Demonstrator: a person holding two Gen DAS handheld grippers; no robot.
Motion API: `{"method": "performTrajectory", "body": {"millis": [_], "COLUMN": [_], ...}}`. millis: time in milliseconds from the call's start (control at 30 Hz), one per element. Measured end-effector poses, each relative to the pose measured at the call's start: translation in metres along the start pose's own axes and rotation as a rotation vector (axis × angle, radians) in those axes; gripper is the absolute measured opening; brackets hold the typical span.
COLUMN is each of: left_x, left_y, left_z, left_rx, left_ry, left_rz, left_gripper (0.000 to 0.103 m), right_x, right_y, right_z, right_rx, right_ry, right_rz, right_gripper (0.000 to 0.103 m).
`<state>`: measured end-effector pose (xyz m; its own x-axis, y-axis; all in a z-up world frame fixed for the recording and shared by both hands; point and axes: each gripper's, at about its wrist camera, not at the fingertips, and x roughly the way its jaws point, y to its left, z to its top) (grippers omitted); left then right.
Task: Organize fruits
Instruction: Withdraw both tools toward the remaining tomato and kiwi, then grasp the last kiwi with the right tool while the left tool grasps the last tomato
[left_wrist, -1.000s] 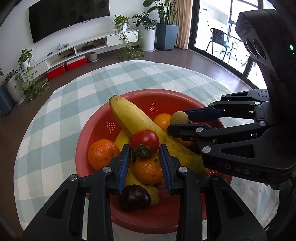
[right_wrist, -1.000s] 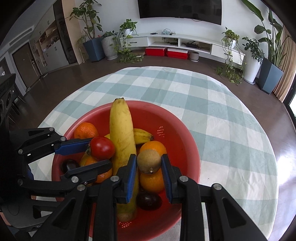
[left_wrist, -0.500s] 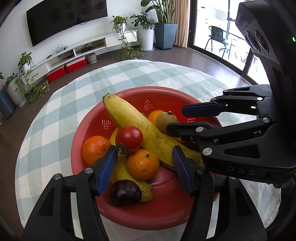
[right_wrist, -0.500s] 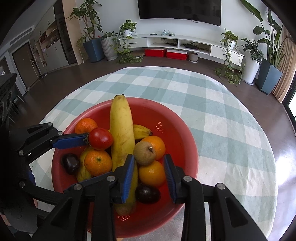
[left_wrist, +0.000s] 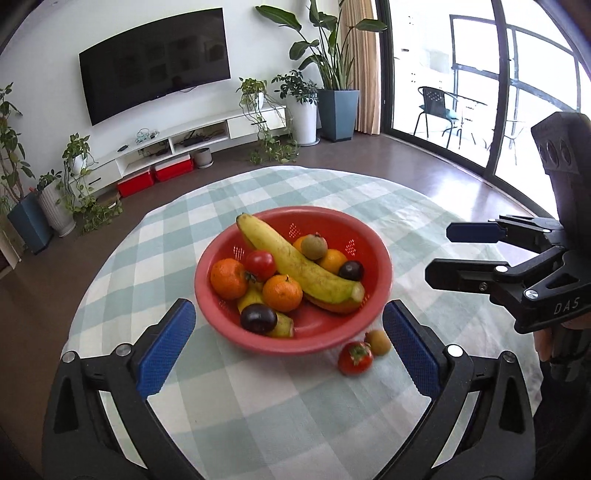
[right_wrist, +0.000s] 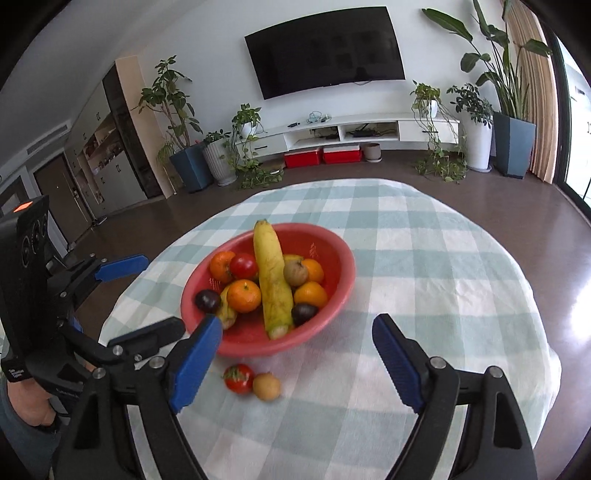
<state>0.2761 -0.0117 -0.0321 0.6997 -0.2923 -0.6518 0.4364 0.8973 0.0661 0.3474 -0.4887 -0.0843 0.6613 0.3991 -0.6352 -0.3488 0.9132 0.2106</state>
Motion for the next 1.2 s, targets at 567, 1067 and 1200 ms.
{"method": "performTrajectory", "body": {"millis": [567,1067,1200], "left_x": [-0.014,0.054,0.068], "left_y": [-0.019,-0.011,-0.015], "left_z": [-0.1,-0.052,-0.045], "left_rx": [-0.148,0.017,0.058], "left_ry": [0.127,0.189,0.197], "left_rz": [-0.096,-0.218,-0.235], "left_gripper": [0.103,0.07,0.065], "right_x": [0.011,0.069,0.071], "right_y": [0.027,0.024,0.018], "right_z": [-0.048,-0.03,-0.032], "right_rx": [-0.114,-0.356,-0.352], "right_ry": [0.126,0.271,0.282], "right_rz": [0.018,0.075,0.083], "right_gripper": [0.067,0.048,0.047]}}
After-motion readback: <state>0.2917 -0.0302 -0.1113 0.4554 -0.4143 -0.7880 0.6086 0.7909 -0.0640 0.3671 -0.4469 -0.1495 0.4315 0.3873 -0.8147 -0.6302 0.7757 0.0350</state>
